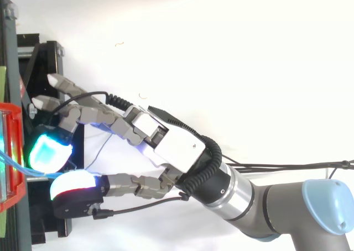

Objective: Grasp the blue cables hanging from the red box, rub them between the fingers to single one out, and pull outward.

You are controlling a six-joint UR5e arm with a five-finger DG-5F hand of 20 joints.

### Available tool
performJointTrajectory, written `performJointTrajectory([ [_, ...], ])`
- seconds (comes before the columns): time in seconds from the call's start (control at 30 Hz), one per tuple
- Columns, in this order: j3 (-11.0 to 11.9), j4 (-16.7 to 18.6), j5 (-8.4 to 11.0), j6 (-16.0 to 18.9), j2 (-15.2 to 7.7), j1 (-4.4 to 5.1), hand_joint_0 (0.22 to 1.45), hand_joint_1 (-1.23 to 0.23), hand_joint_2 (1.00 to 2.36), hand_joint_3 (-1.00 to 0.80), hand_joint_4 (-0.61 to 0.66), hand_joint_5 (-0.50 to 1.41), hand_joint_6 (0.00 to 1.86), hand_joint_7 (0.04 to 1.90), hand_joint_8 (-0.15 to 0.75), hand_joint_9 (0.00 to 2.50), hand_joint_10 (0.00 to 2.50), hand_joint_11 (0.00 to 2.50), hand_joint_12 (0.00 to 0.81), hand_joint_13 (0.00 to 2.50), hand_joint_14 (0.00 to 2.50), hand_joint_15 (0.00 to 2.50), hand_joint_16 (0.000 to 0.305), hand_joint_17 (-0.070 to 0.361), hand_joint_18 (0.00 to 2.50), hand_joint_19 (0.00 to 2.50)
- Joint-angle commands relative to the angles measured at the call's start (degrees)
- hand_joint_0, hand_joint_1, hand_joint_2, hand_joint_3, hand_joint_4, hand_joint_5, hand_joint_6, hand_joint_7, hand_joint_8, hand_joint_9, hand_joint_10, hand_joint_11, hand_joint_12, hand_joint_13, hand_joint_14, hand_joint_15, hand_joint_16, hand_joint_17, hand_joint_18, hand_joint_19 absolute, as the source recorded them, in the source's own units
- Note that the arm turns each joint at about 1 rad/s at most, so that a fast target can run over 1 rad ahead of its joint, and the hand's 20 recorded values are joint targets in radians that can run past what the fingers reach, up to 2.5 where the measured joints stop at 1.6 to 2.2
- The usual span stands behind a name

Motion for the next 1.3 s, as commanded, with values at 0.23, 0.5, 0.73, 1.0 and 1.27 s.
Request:
performJointTrajectory([
  [0.23,0.06,-0.33,0.21,0.62,-0.07,0.05,0.59,-0.64,1.02,-0.34,0.31,-0.16,0.50,1.22,0.365,0.30,0.00,0.00,0.344,0.09,0.00,0.00,0.038,0.085,0.00,0.00],
  [0.5,0.41,-0.77,0.21,-0.26,0.02,-0.04,0.59,-0.64,1.02,-0.34,0.32,-0.16,0.50,1.20,0.361,0.30,0.00,0.00,0.349,0.10,0.00,0.00,0.038,0.085,0.00,0.00],
  [0.73,1.82,-2.09,0.21,-1.14,-0.07,0.22,0.59,-0.64,1.02,-0.34,0.32,-0.16,0.50,1.20,0.362,0.30,0.00,0.00,0.353,0.10,0.00,0.00,0.038,0.086,0.00,0.00],
  [1.0,2.08,-3.58,0.21,-1.75,-0.07,0.22,0.59,-0.64,1.02,-0.34,0.32,-0.16,0.50,1.19,0.362,0.30,0.00,0.00,0.357,0.10,0.00,0.00,0.039,0.088,0.00,0.00],
  [1.27,2.08,-4.81,0.30,-3.33,-0.07,0.13,0.59,-0.64,1.02,-0.34,0.32,-0.16,0.50,1.20,0.358,0.30,0.00,0.00,0.348,0.10,0.00,0.00,0.037,0.084,0.00,0.00],
])
